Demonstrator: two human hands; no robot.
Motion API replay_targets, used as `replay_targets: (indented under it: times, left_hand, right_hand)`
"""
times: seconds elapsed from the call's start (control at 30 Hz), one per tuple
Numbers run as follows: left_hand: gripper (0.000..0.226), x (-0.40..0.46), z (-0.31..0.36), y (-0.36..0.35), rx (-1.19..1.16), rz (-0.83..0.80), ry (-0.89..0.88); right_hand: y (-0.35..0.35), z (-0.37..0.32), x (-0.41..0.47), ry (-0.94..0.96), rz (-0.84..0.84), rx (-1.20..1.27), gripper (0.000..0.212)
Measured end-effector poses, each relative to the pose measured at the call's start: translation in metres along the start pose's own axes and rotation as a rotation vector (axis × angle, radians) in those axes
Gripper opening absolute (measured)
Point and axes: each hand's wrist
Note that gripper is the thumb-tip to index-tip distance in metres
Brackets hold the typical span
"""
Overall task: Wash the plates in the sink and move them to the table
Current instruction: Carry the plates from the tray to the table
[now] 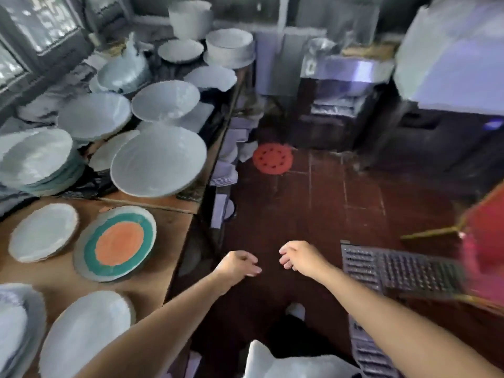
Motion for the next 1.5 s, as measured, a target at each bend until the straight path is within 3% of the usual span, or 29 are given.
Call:
replay_targets:
  times: [0.07, 0.2, 0.43, 0.8, 1.17, 1.5]
  left_hand:
    - [0.012, 0.002, 0.033, -0.040, 0.119, -0.081, -0.064]
    - [0.022, -0.001, 0.097, -0.138, 0.465, -0.160, -0.214]
    - [0.026, -0.052, 0.216, -0.373, 0.933, -0.279, -0.547]
    - [0.022, -0.135, 0.300, -0.768, 1.122, -0.554, -0.883]
    - [0.026, -0.131, 0.356, -1.064, 1.426, -0.735, -1.030]
    - [0.030, -0.170, 0.429, -1.319, 1.522, -0.937, -1.166]
  right_hand:
    - [0.040, 0.025, -0.031, -0.015, 0.108, -0.019, 0.026]
    - [0.123, 0.086, -0.095, 0.009, 0.270, -0.166, 0.024]
    - [0.268, 0.239, -0.233, -0.107, 0.518, -0.172, 0.035]
    - [0.439, 0.479, -0.454, -0.408, 0.891, 0.020, 0.027]
    - [0.579, 0.653, -0.531, -0.591, 1.095, 0.223, 0.030]
    - [0.713, 0.792, -0.611, -0.804, 1.213, 0.270, 0.037]
Point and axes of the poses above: each hand's wrist, its own x-axis towards the middle knuckle, its own y-axis out of the back of the hand, z = x × y, and after that the axes turned 6 degrees about y, right-handed
